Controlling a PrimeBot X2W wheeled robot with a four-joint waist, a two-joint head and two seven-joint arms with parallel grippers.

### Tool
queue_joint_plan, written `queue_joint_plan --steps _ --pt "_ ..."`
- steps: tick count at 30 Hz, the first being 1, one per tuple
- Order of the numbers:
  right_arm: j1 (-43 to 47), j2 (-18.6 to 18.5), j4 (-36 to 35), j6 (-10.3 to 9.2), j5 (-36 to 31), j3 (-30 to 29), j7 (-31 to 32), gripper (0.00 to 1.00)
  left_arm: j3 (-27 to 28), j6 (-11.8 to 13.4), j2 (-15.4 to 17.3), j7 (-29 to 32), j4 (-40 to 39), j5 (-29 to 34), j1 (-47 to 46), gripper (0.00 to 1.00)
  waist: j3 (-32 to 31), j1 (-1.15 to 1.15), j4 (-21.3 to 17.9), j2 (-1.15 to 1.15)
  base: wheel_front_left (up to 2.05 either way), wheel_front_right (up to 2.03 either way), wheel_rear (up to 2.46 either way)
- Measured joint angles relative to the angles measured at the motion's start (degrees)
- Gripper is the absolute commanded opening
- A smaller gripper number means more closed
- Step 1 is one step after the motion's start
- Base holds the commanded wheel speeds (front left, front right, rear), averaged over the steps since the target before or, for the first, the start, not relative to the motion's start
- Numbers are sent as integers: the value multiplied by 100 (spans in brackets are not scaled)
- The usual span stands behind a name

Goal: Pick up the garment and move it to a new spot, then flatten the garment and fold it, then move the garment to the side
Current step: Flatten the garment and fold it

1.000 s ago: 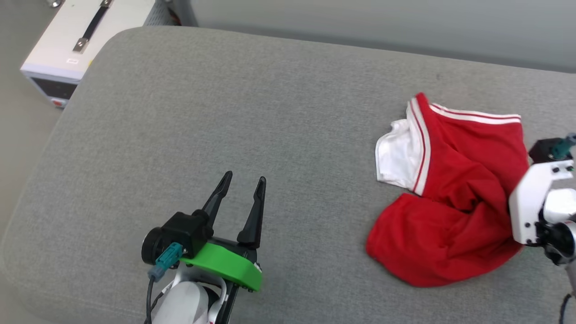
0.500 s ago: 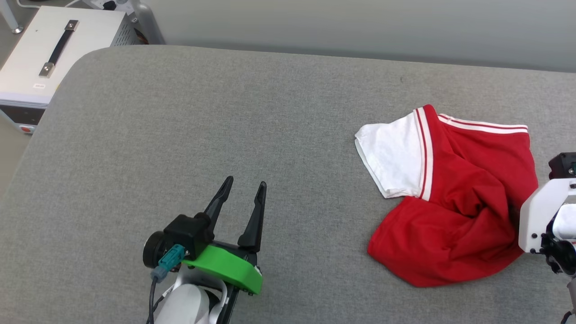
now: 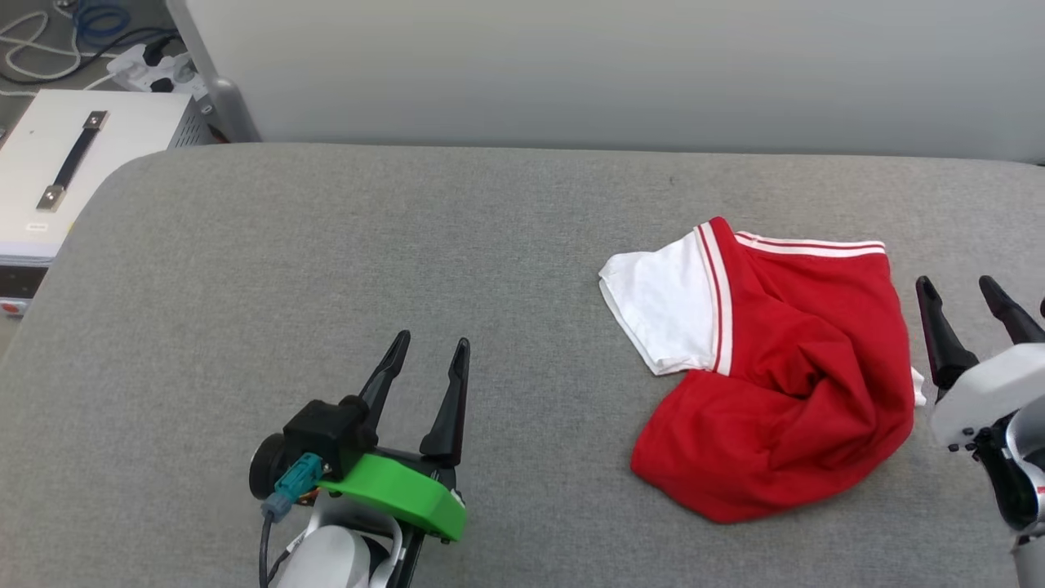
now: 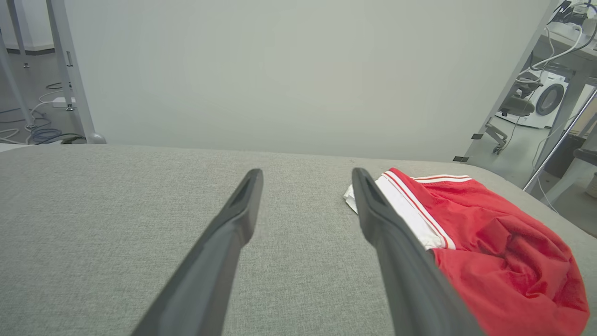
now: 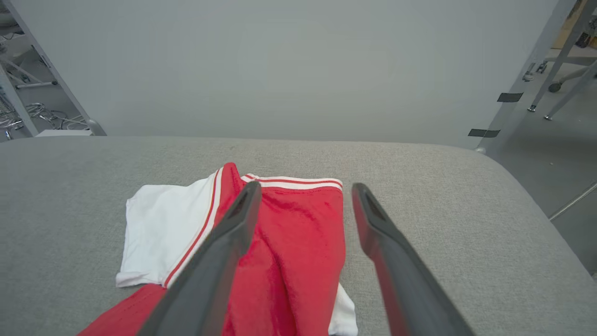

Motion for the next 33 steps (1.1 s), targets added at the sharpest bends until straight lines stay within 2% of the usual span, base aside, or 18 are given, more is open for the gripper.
queue_joint_plan --steps 5,12,17,25,30,33 --pt "553 318 -534 0 -11 -111 -953 100 40 0 -2 0 -82 -108 66 100 -133 0 -186 0 0 0 0" --pt "1270 844 -1004 0 -107 -86 -1737 100 137 0 -3 0 -163 -279 250 100 -220 0 -381 0 0 0 0" --pt "1541 1146 -1087 0 -179 -93 -1945 100 203 0 -3 0 -158 -301 369 100 -210 0 -452 0 0 0 0" --pt "1565 1271 -1147 0 -249 -46 -2020 100 182 0 -3 0 -276 -488 337 100 -104 0 -616 0 0 0 0" --pt "1557 1289 -1239 0 -250 -24 -2016 100 -331 0 171 197 52 -436 -412 100 57 0 -773 0 0 0 0" --pt "1530 1305 -1333 0 -250 -16 -1990 100 -561 0 424 787 79 -544 -1179 100 192 0 -854 0 0 0 0"
